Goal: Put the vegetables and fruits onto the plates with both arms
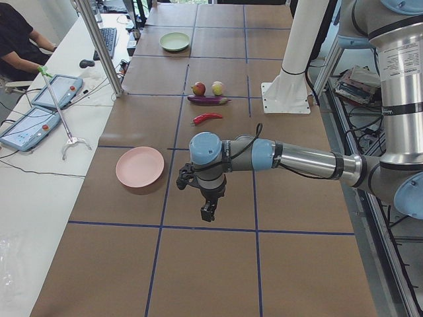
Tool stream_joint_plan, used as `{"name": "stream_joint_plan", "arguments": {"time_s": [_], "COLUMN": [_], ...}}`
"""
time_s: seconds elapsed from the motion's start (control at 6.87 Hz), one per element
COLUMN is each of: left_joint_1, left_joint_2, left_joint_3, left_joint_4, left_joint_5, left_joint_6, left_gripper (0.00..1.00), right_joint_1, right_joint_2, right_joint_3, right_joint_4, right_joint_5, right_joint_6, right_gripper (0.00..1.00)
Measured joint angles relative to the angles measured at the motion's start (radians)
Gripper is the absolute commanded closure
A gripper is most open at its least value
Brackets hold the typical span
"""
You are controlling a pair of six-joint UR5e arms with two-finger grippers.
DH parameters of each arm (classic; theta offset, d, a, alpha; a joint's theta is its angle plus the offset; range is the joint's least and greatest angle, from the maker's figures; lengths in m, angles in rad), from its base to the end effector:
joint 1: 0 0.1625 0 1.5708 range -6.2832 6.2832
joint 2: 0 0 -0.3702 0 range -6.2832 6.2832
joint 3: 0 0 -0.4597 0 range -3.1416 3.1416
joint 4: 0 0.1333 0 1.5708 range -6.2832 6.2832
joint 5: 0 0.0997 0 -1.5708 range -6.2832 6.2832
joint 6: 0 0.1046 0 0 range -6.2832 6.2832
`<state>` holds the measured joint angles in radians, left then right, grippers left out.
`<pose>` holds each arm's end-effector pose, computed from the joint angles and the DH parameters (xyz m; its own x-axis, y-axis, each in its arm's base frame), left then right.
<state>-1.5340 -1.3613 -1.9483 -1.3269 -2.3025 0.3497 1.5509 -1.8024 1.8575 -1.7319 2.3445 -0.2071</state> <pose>-0.0461 -0.4718 0.5329 0.6877 0.3196 -0.6519 -0.2899 0.9441 0.1570 0.0509 -0.4664 0.5825 0.6973 -0.1460 0.7018 0.1667 0.9852 0.0393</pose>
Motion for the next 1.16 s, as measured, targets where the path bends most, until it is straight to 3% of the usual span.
{"name": "stream_joint_plan", "arguments": {"time_s": [1.16], "left_joint_1": [0.002], "left_joint_2": [0.003], "left_joint_3": [-0.015], "left_joint_4": [-0.007], "left_joint_5": [0.003], "left_joint_6": [0.0], "left_gripper": [0.0], "right_joint_1": [0.0], "right_joint_2": [0.0], "right_joint_3": [0.006], "right_joint_4": [0.0], "right_joint_5": [0.005], "right_joint_6": [0.007], "right_gripper": [0.0]}}
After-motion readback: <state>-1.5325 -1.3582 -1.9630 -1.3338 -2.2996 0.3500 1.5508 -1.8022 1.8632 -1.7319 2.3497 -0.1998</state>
